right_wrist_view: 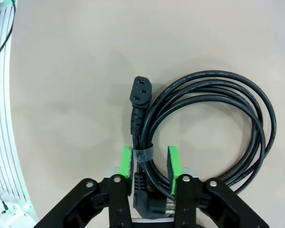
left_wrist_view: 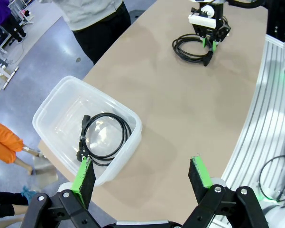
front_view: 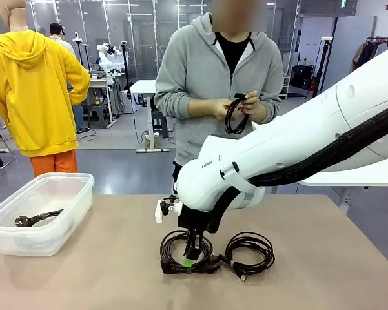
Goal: Organize and store the cables.
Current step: Place the Power Cable into the Organizing box.
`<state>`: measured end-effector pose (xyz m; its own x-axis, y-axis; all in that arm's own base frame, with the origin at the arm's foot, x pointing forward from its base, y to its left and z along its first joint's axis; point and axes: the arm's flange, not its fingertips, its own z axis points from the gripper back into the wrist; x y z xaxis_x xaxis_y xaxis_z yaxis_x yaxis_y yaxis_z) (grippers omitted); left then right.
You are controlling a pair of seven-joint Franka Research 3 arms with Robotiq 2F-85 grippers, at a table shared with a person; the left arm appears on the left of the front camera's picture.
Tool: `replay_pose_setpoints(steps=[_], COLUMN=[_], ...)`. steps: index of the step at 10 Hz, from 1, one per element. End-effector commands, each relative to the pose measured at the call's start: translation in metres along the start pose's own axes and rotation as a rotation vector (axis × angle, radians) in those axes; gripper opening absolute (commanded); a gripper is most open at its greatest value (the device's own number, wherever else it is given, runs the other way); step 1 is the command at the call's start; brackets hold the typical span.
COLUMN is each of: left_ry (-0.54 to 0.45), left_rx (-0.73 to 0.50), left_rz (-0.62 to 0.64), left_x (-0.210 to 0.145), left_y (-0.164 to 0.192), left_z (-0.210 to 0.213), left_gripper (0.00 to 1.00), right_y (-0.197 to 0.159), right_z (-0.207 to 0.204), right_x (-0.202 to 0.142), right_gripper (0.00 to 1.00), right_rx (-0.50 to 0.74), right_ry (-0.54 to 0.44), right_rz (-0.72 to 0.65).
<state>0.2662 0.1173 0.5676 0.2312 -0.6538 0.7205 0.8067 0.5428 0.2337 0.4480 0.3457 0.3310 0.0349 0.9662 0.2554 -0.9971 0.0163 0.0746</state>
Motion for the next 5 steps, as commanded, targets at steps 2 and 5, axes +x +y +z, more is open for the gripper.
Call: replay_pose_setpoints(steps=[2,5], left_ry=[0.016,0.016], left_rx=[0.016,0.016], left_rz=[-0.003,-0.003], left_x=[0.003,0.003], left_y=[0.001,0.001], left_z=[-0.001,-0.001], left_gripper=[1.0,1.0], right_y=[0.013,0.025], right_z=[0.013,0.055], right_x=[-0.001,-0.023], right_gripper=[1.0,0.92], right_rx=[-0.059,-0.083], right_ry=[-0.03,-0.1], right_rz=[-0.045,-0.061])
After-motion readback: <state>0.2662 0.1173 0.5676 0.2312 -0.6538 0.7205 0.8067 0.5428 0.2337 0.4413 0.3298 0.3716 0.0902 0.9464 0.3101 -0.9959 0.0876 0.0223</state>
